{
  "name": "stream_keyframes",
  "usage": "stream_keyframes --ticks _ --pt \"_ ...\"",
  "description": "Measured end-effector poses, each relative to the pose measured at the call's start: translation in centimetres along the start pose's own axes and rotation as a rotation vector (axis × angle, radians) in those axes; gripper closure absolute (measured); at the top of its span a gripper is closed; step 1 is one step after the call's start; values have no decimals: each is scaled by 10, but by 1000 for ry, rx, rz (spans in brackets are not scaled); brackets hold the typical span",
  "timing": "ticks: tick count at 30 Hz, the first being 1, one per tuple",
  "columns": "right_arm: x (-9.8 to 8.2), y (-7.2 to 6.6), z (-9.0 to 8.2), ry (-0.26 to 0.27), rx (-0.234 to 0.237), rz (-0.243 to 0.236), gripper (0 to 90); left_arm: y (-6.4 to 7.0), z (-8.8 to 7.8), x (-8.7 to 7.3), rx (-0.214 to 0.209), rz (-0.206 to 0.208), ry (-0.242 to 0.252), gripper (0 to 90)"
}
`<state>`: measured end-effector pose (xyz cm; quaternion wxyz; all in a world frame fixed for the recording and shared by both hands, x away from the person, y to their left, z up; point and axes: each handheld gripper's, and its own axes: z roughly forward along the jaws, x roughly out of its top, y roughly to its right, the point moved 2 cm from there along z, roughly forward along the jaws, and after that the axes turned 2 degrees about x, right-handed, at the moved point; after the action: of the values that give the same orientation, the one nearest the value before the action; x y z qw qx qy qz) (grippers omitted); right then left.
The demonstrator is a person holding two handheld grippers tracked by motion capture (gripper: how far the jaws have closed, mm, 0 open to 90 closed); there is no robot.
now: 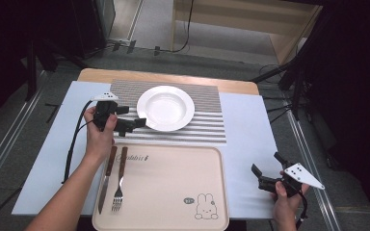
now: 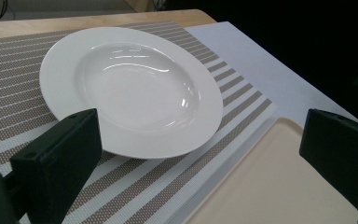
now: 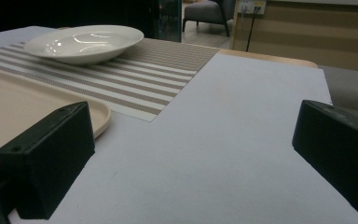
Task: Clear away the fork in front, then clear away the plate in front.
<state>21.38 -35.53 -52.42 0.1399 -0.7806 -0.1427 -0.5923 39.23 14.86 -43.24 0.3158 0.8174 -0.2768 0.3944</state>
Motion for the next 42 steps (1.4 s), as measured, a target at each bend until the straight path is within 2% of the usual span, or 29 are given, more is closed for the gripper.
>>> stream_keyframes --ticks 11,15,26,35,42 --pt "0 0 0 -1 1 0 0 -5 3 11 2 -6 5 0" --pt "0 1 0 1 1 4 0 -9 7 12 3 -21 6 0" --pt "0 1 0 2 2 4 0 -19 23 14 16 -53 -15 0" --pt "0 1 0 2 7 -2 0 -33 36 15 23 -95 -13 0" --pt "0 0 0 1 6 -4 0 -44 46 14 33 -111 -37 0"
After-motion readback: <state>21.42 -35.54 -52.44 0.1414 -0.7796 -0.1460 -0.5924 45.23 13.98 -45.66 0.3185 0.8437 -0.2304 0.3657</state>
